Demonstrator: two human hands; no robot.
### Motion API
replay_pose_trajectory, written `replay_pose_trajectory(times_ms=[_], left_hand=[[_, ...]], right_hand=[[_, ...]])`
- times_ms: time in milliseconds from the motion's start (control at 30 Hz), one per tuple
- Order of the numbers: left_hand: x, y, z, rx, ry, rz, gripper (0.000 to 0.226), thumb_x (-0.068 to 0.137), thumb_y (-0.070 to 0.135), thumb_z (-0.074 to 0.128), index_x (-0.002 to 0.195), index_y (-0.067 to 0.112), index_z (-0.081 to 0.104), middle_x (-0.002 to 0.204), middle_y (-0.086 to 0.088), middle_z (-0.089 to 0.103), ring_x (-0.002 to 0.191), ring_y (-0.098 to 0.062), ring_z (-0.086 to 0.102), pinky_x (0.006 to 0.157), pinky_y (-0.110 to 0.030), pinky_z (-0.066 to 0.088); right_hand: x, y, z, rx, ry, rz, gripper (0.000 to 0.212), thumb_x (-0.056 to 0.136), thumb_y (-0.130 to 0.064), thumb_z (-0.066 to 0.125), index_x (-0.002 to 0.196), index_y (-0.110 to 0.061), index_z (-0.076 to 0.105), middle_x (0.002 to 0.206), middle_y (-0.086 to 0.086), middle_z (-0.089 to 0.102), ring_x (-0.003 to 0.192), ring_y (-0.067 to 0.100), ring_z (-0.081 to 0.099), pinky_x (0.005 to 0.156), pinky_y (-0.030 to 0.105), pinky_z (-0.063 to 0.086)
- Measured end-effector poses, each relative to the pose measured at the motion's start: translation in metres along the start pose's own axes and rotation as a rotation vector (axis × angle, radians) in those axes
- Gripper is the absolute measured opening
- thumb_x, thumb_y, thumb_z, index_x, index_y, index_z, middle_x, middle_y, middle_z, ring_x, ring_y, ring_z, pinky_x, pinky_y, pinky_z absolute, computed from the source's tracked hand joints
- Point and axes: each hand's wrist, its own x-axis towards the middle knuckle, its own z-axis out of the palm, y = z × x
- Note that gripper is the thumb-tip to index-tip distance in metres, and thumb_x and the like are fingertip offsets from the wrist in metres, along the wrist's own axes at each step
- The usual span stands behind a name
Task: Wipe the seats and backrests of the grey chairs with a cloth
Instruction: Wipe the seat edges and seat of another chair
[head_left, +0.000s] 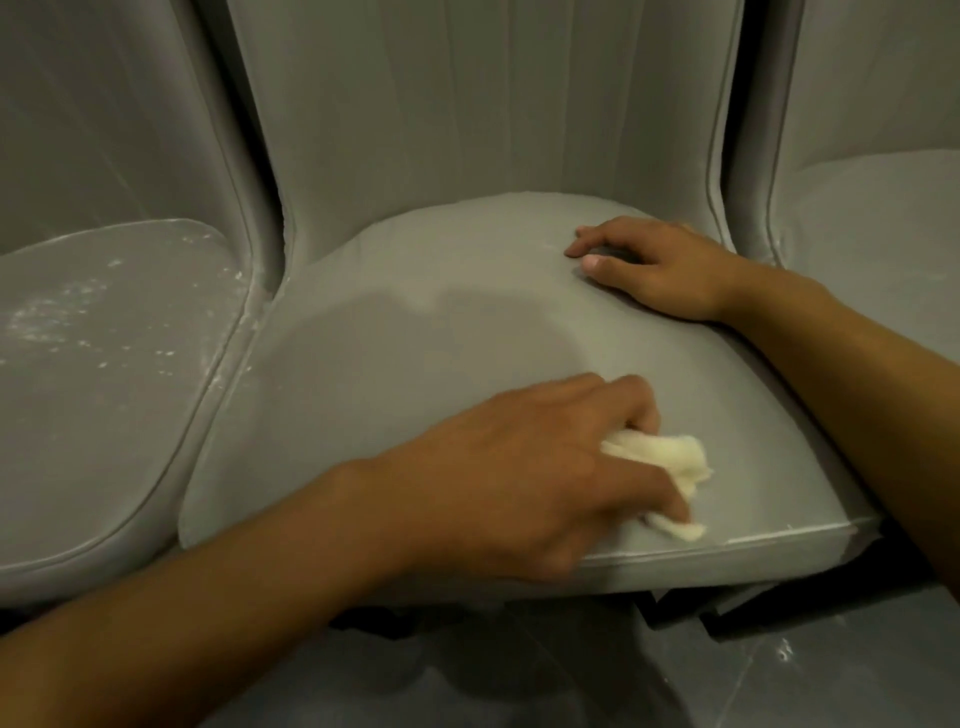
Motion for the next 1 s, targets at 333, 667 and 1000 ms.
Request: replay_pose_trajectory(times_ms=[333, 667, 1000], left_hand=[[0.009, -0.026, 0.002, 0.004, 0.125, -0.269, 0.033, 0.101, 0.035, 0.050, 0.129, 0.033, 0.067, 0.119, -0.001, 0.050, 0.079, -0.016, 0.050, 0.074, -0.041, 0.049], [-0.046, -0.017, -0.015, 0.016, 0.135, -0.198, 0.032, 0.103, 0.032, 0.051, 0.129, 0.029, 0.068, 0.120, 0.001, 0.051, 0.083, -0.014, 0.052, 0.068, -0.038, 0.049], [-0.058, 0.015, -0.010, 0.079, 0.126, -0.141, 0.033, 0.095, 0.029, 0.057, 0.124, 0.028, 0.071, 0.118, -0.007, 0.057, 0.079, -0.026, 0.055, 0.062, -0.038, 0.050]], right_hand=[[0.001, 0.000, 0.001, 0.018, 0.006, 0.008, 0.028, 0.099, -0.047, 0.050, 0.124, -0.039, 0.060, 0.140, -0.012, 0.055, 0.133, 0.011, 0.047, 0.118, 0.042, 0.029], [0.002, 0.001, 0.002, 0.029, 0.005, 0.016, 0.027, 0.098, -0.048, 0.051, 0.123, -0.041, 0.060, 0.141, -0.016, 0.053, 0.134, 0.008, 0.045, 0.119, 0.042, 0.028], [0.001, 0.002, 0.002, 0.021, -0.011, 0.026, 0.029, 0.097, -0.051, 0.051, 0.124, -0.045, 0.057, 0.144, -0.018, 0.051, 0.137, 0.008, 0.043, 0.119, 0.043, 0.028]])
